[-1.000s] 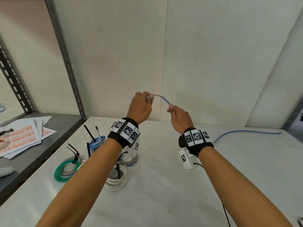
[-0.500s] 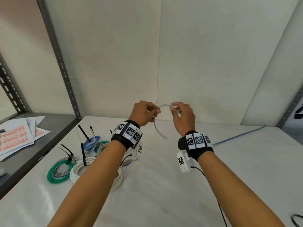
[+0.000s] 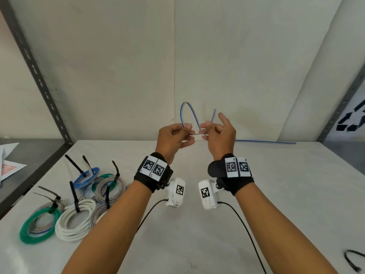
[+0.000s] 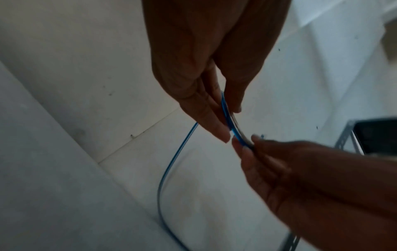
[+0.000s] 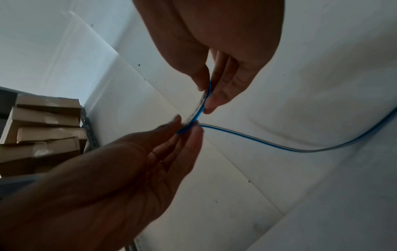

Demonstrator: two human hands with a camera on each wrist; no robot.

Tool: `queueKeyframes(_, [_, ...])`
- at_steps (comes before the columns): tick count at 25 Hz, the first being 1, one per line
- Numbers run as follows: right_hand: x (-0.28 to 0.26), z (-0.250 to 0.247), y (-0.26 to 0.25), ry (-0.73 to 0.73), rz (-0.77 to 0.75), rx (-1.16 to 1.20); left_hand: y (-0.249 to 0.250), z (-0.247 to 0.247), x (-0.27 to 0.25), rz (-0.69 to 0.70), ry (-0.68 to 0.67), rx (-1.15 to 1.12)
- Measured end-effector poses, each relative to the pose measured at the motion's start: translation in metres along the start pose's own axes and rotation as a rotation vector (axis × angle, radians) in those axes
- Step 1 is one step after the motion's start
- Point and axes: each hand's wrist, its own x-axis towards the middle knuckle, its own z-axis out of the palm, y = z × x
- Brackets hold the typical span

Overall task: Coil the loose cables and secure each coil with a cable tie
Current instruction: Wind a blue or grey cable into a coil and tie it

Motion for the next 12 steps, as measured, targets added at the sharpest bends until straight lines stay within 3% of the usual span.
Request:
queueKeyframes(2, [0.0,-0.006,0.005,-0.013,-0.106,-0.118,-0.014,-0.005,-0.003,-0.044,-0.05,0.044])
queueKeyframes(8, [-0.004,-0.009,0.036,-0.222,-0.194,-0.377,-0.02,-0.035,0.011,-0.015,0.101,-0.051])
queueKeyframes(10, [-0.004,-0.011,0.038,-0.302,-0.249,-0.464,-0.019,-0.044,0.01,-0.021,0.048,0.034])
queueKeyframes(12, [-0.006,-0.011,0.037,-0.388,-0.323,-0.554,-0.019,-0.048,0.005,-0.01,-0.086,0.178])
